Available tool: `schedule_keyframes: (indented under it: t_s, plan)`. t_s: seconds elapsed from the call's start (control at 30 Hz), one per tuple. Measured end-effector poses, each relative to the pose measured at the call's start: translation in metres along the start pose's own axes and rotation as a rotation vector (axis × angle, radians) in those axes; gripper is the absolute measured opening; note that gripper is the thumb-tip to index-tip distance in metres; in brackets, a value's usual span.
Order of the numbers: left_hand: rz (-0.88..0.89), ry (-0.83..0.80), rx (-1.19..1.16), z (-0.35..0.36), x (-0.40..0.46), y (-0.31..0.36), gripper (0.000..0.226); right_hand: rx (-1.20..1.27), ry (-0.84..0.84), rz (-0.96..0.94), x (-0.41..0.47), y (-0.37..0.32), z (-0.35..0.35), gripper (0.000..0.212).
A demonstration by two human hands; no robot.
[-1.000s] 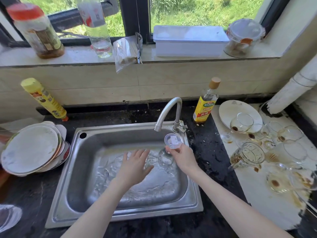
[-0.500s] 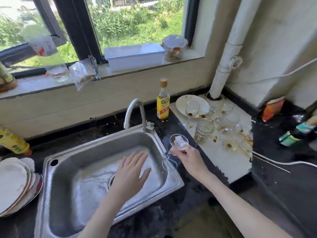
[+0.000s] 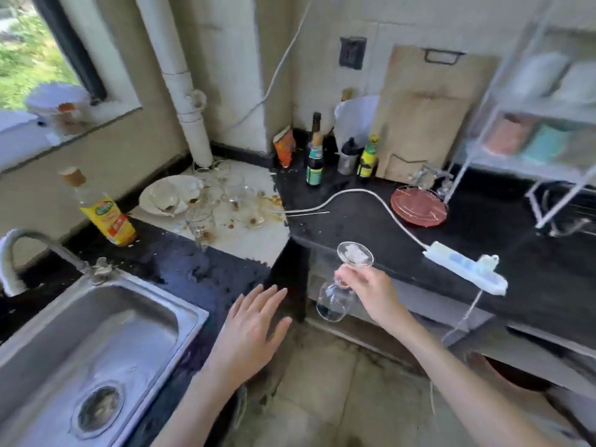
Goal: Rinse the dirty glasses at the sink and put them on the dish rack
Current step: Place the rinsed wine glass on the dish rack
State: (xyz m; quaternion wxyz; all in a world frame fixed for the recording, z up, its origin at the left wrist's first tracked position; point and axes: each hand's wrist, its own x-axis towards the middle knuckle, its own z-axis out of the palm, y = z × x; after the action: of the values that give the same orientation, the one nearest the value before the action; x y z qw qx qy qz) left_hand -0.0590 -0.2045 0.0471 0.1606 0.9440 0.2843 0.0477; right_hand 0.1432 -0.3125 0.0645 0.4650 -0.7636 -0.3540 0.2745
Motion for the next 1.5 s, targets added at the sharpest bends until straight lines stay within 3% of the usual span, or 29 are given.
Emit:
schedule_keyframes:
  t_s: [0.23,0.43,0.67,0.77,1.1,1.2,1.4,1.5]
  plan:
    - [0.353,-0.079,0.094,0.041,0.065,0.148,0.056,0.041,0.265,0.114,-0.073,0.074,-0.156,0.018]
    - [0.531,-0.139,0.029,0.086,0.108,0.305,0.067,-0.002,0.462,0.153,-0.124,0.129,-0.293,0.020]
    - [0.653,-0.107,-0.010,0.115,0.164,0.420,0.066,0.012,0.604,0.184,-0.134,0.162,-0.408,0.018]
    - [0.672,-0.123,-0.015,0.126,0.197,0.456,0.074,0.031,0.635,0.195,-0.123,0.177,-0.445,0.018]
    - [0.716,-0.068,0.031,0.152,0.357,0.550,0.064,-0.011,0.656,0.178,-0.021,0.219,-0.582,0.018]
    - [0.722,-0.017,0.056,0.150,0.410,0.581,0.054,-0.011,0.670,0.151,0.015,0.219,-0.627,0.015]
    - [0.708,0.015,0.117,0.139,0.494,0.630,0.061,-0.102,0.673,0.055,0.085,0.204,-0.711,0.024]
    - [0.699,0.114,0.132,0.138,0.522,0.644,0.064,-0.146,0.677,-0.005,0.127,0.195,-0.742,0.026]
